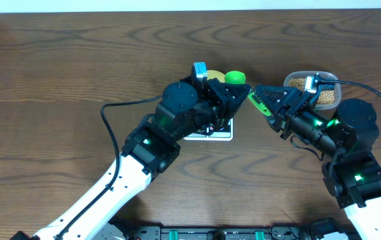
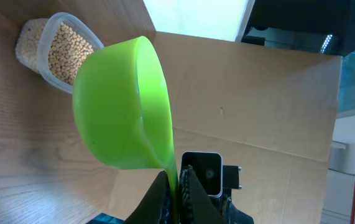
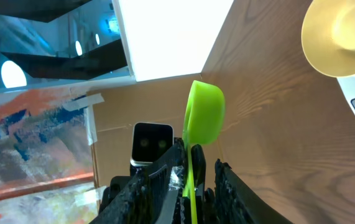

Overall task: Scoop item into bowl and weigh 50g on scale
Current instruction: 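Close the right gripper on the scoop handle beside the left gripper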

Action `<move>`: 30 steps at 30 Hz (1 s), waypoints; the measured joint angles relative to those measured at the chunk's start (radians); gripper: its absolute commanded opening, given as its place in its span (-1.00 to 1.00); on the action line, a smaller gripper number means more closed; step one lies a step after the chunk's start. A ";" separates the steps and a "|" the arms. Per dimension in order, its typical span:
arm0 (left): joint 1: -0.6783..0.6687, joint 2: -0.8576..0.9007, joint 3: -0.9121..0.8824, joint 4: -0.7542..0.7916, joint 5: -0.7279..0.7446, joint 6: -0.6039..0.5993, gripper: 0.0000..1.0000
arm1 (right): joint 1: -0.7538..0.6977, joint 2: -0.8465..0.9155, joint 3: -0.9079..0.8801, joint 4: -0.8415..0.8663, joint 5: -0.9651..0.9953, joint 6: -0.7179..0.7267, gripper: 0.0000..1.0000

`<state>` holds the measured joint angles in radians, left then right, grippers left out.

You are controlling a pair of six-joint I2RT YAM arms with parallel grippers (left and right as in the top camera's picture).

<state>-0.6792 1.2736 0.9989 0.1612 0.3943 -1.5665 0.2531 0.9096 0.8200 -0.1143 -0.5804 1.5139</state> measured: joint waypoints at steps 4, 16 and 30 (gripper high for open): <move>0.000 0.000 0.000 0.011 0.000 0.000 -0.86 | 0.000 0.000 0.000 0.000 -0.009 0.006 -0.38; 0.000 0.000 0.000 0.030 0.000 0.000 -0.85 | 0.000 0.000 0.000 0.000 -0.034 0.022 -0.46; 0.000 0.000 0.000 0.030 -0.001 0.000 -0.86 | 0.000 0.000 0.000 0.000 -0.049 0.043 -0.64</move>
<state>-0.6792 1.2736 0.9989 0.1913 0.3935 -1.5665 0.2531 0.9096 0.8200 -0.1143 -0.6296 1.5566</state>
